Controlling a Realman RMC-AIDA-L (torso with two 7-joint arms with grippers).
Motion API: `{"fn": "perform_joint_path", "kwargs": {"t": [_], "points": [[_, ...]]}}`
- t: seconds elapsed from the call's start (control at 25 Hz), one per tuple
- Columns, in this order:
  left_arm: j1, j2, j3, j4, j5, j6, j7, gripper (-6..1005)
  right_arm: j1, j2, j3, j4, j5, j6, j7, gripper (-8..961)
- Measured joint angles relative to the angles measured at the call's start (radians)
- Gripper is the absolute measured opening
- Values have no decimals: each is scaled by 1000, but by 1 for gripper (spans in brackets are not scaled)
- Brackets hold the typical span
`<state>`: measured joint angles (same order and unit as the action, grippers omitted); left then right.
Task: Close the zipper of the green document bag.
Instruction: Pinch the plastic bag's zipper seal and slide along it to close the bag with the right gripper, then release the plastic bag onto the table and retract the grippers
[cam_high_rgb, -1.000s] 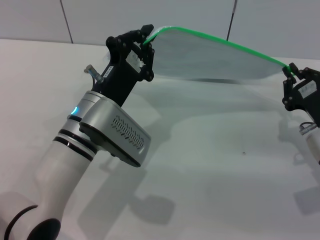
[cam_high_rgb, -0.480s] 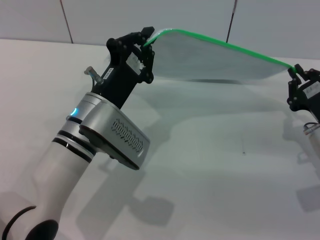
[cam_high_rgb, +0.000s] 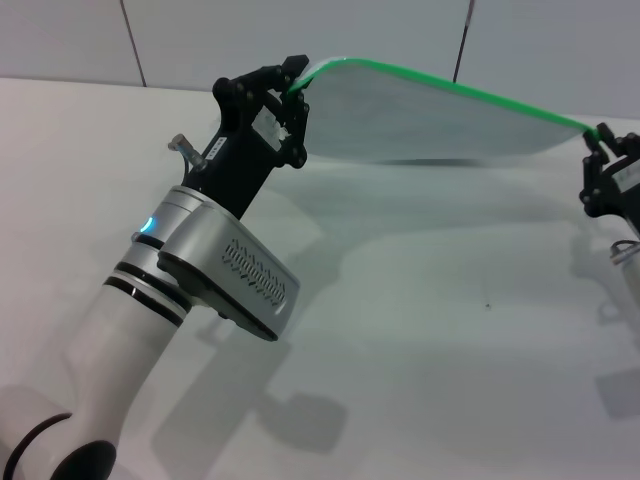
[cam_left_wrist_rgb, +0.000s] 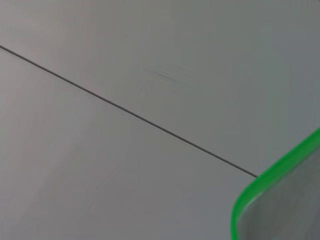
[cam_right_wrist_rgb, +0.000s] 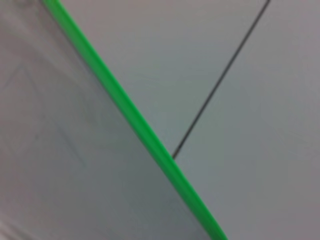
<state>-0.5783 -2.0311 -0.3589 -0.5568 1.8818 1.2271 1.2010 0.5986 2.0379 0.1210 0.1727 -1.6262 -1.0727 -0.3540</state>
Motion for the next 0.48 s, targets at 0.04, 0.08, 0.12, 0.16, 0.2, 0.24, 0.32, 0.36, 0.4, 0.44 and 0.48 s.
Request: {"fn": "perform_joint_path", "kwargs": {"t": [0.04, 0.08, 0.12, 0.16, 0.2, 0.24, 0.32, 0.36, 0.4, 0.44, 0.48], "points": [[0, 0, 0, 0, 1, 2, 0, 55, 1, 1, 0, 1, 11, 0, -2, 129], [0, 0, 0, 0, 1, 3, 0, 55, 2, 1, 0, 1, 15, 0, -4, 130], [0, 0, 0, 2, 1, 5, 0, 55, 3, 1, 0, 2, 18, 0, -4, 130], [0, -1, 0, 4, 2, 5, 0, 55, 4, 1, 0, 2, 18, 0, -4, 131], [0, -2, 0, 6, 2, 6, 1, 59, 5, 2, 0, 3, 18, 0, -4, 131], [0, -3, 0, 8, 2, 6, 2, 63, 6, 2, 0, 4, 19, 0, -4, 132], [0, -4, 0, 10, 2, 6, 3, 70, 7, 2, 0, 9, 20, 0, -4, 133], [0, -4, 0, 10, 2, 6, 3, 74, 7, 2, 0, 11, 19, 0, -4, 133], [0, -4, 0, 10, 3, 6, 2, 78, 8, 2, 0, 13, 20, 0, -5, 134], [0, -4, 0, 11, 14, 7, -6, 82, 8, 2, 0, 14, 19, 0, -5, 134], [0, -4, 0, 11, 20, 7, -10, 85, 8, 2, 0, 14, 19, 0, -5, 135]]}}
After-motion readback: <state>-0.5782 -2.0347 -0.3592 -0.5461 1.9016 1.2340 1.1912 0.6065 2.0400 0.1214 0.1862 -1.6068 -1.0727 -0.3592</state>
